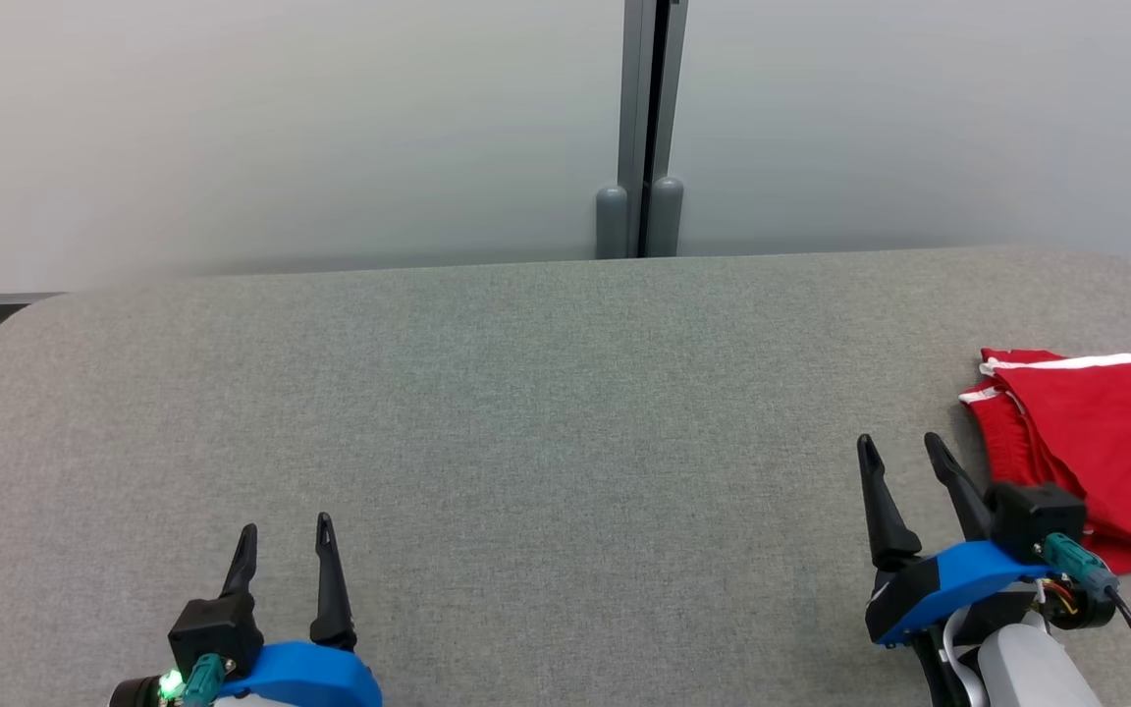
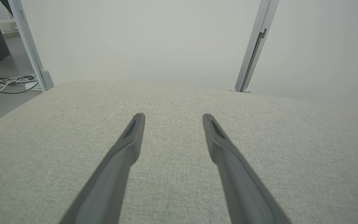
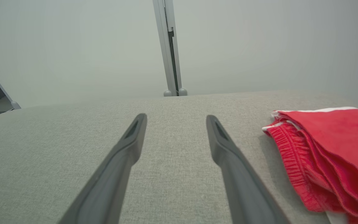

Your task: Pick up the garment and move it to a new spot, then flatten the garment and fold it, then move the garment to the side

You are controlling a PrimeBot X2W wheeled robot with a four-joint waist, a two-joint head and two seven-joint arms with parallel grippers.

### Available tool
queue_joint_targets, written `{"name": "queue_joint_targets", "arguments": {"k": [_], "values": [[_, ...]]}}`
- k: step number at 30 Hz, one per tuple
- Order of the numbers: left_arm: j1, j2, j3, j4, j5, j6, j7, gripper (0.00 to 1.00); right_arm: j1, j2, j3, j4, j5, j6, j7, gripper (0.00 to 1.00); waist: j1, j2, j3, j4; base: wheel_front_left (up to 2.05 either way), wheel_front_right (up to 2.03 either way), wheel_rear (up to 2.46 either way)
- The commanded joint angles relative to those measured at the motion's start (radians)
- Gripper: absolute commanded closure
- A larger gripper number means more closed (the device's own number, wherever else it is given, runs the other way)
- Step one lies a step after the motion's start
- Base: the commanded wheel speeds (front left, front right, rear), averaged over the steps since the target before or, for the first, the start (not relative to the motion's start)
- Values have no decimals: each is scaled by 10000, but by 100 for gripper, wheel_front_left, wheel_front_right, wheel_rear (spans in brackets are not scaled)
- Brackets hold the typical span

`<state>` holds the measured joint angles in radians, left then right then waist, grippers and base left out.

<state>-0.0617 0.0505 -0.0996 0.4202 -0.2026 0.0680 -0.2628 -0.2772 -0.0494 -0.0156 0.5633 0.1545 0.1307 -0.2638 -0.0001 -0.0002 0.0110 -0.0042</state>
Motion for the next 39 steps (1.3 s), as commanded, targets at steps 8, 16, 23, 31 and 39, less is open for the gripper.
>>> {"name": "queue_joint_targets", "arguments": {"k": [8,16,23,31,39], "values": [[256,-4,219,93,-187,-213,63,100,177,40,42,109,200,0,59,100,1,1,-136,-32,0,0,0],[284,-9,427,160,-1380,-361,442,100,372,57,-121,72,1391,0,486,100,1,0,-135,-29,0,0,0],[224,-8,562,-69,-2641,-525,740,100,547,49,-158,-307,2706,0,765,100,1,0,-131,-25,0,0,0],[143,-6,737,-284,-3956,-696,1071,100,690,39,-232,-672,4070,0,1089,100,1,0,-127,-20,0,0,0],[58,-5,894,-466,-5155,-850,1390,100,821,30,-321,-983,5311,0,1404,100,1,0,-123,-15,0,0,0]]}}
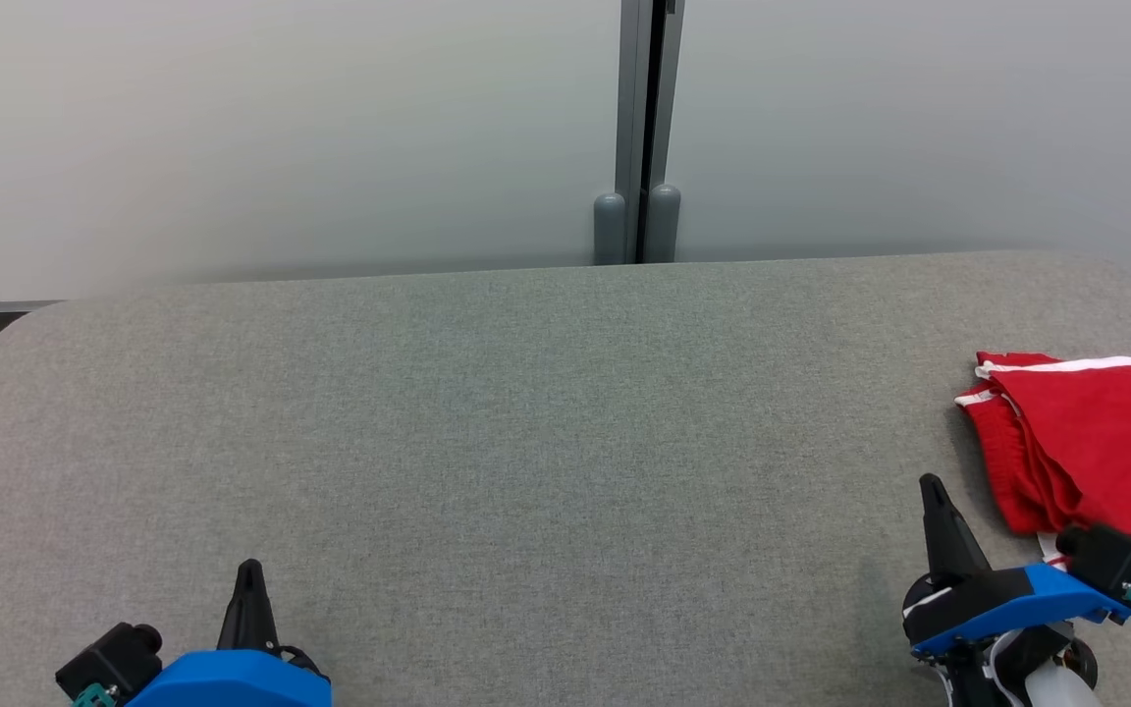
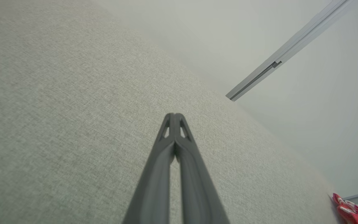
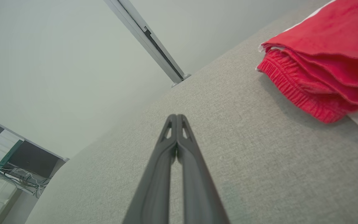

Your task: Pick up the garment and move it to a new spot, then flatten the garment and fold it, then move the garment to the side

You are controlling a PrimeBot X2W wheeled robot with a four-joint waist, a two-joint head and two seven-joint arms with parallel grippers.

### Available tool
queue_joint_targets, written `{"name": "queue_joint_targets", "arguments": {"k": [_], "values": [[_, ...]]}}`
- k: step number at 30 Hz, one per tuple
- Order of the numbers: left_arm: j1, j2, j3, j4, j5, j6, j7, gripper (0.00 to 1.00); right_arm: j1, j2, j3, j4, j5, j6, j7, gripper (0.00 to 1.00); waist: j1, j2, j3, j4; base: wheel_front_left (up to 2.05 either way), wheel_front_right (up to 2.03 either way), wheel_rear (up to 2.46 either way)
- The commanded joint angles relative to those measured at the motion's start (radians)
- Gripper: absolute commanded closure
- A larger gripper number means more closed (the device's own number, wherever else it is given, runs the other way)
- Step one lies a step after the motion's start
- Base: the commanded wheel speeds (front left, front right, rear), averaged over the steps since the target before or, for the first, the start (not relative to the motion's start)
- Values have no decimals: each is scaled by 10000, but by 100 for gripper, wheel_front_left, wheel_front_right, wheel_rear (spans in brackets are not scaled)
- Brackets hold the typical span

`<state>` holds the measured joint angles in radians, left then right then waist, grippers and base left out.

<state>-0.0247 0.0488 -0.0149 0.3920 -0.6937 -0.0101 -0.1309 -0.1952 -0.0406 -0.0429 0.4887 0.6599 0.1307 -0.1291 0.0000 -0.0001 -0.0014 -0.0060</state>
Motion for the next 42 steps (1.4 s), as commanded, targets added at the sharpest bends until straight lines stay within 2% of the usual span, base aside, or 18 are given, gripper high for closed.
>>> {"name": "queue_joint_targets", "arguments": {"k": [1,23,42], "values": [[-323,12,68,-206,-386,-89,106,100,16,-59,-59,-273,406,0,95,100,0,0,1,3,0,0,0],[-521,14,468,-625,-3167,-448,856,100,295,-83,-267,-974,3281,0,845,100,0,0,11,16,0,0,0],[-656,16,742,-918,-5126,-715,1380,100,507,-100,-420,-1479,5322,1,1378,100,0,0,20,28,0,0,0]]}}
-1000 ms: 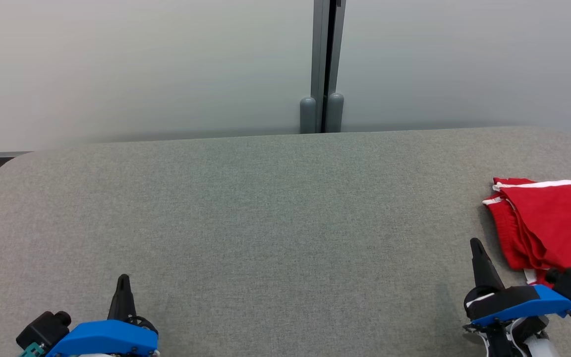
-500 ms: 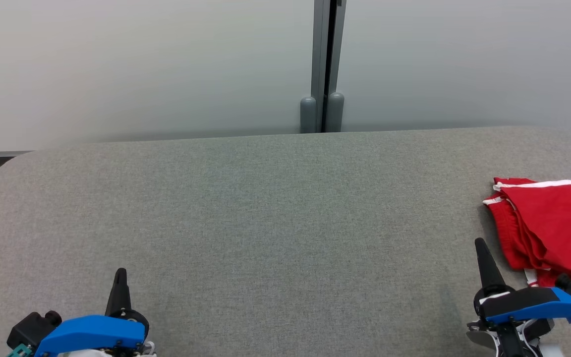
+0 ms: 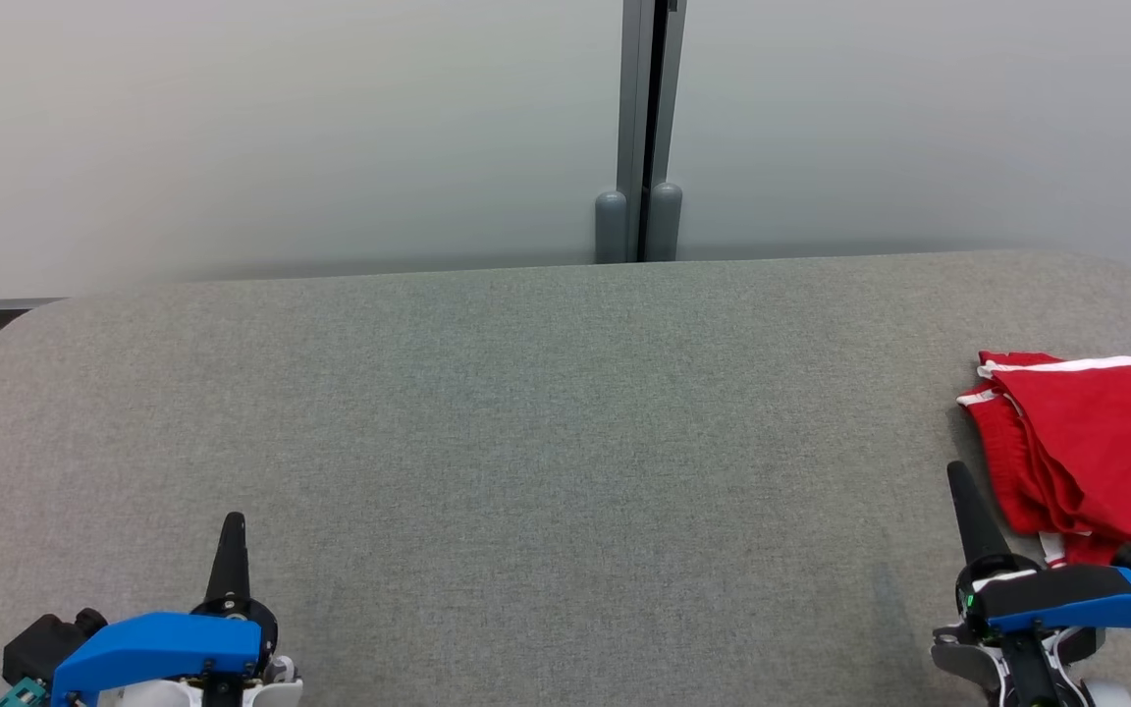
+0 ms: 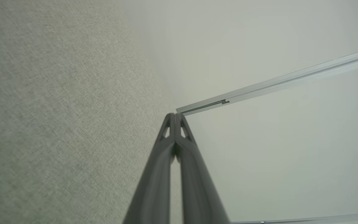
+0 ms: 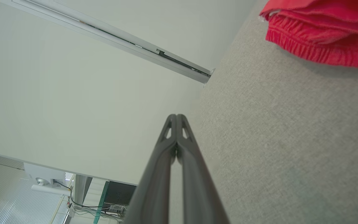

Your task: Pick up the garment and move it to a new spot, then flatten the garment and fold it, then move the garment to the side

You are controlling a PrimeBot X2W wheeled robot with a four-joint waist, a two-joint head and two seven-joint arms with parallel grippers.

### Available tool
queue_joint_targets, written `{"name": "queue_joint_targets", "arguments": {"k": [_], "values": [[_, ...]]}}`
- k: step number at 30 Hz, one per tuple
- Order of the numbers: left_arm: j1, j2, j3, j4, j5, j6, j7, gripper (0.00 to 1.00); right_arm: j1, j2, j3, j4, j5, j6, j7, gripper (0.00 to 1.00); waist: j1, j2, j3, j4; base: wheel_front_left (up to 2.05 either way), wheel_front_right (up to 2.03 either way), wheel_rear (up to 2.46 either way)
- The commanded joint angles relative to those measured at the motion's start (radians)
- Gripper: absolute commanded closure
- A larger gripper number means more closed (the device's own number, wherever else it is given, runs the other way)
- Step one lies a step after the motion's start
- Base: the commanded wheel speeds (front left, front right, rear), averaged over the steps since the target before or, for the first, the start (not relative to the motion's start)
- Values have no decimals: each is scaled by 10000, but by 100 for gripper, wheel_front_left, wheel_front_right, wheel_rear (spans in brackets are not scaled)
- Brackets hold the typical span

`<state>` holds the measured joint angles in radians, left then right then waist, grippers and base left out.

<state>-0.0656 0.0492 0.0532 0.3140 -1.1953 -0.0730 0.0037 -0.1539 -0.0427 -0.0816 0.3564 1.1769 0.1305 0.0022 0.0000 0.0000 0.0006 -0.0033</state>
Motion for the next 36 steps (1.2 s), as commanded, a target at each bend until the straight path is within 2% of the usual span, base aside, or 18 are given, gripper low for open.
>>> {"name": "queue_joint_targets", "arguments": {"k": [1,36], "values": [[-253,12,77,-151,-204,-100,57,100,106,-80,-41,-177,257,3,76,100,0,-1,0,1,0,0,0],[-437,14,490,-557,-3054,-458,829,100,392,-103,-258,-880,3201,4,858,100,0,0,16,22,0,0,0]]}}
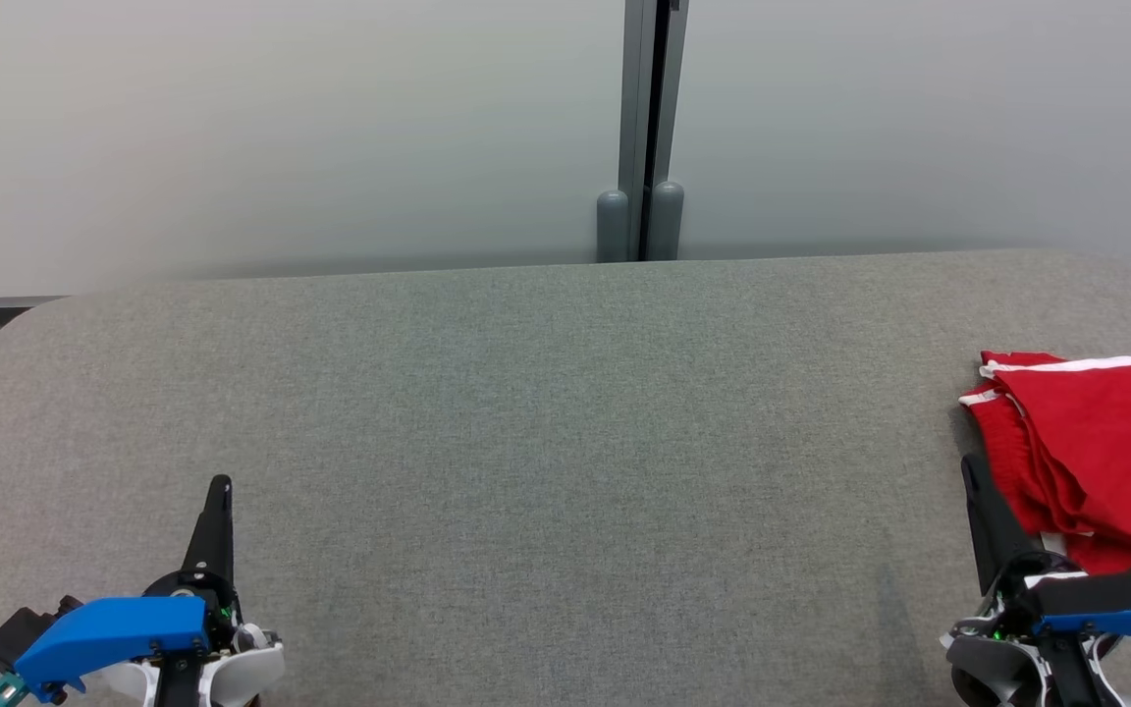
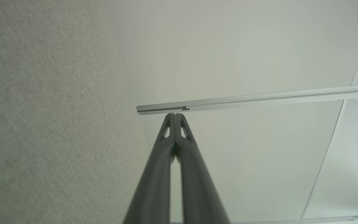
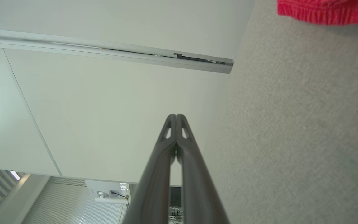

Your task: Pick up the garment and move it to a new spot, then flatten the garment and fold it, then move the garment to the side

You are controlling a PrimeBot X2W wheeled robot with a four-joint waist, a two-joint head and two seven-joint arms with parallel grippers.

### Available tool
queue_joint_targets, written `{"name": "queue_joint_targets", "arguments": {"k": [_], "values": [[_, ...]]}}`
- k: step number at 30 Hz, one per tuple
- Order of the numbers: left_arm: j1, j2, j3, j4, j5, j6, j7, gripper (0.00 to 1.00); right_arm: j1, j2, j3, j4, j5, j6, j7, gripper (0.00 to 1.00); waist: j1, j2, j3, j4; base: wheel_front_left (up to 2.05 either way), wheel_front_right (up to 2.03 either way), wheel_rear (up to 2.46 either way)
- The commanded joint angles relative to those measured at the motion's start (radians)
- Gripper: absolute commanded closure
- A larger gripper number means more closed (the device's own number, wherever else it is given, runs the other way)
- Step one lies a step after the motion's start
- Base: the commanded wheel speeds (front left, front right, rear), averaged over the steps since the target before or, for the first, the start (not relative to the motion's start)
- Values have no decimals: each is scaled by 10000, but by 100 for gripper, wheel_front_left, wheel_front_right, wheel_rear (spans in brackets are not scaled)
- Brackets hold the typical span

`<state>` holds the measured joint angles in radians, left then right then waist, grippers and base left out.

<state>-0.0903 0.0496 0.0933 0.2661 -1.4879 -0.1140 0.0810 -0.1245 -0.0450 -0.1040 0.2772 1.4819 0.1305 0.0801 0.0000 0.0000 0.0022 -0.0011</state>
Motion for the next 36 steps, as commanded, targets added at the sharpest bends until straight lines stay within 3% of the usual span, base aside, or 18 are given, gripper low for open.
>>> {"name": "queue_joint_targets", "arguments": {"k": [1,19,36], "values": [[-197,10,100,-86,-194,-61,70,100,98,-81,-37,-111,222,4,81,100,0,0,1,1,0,0,0],[-235,9,230,-251,-1307,-228,370,100,247,-88,-124,-371,1368,4,383,100,0,0,9,11,0,0,0],[-232,9,225,-244,-1267,-204,368,100,236,-86,-118,-366,1323,4,373,100,0,0,9,11,0,0,0]]}}
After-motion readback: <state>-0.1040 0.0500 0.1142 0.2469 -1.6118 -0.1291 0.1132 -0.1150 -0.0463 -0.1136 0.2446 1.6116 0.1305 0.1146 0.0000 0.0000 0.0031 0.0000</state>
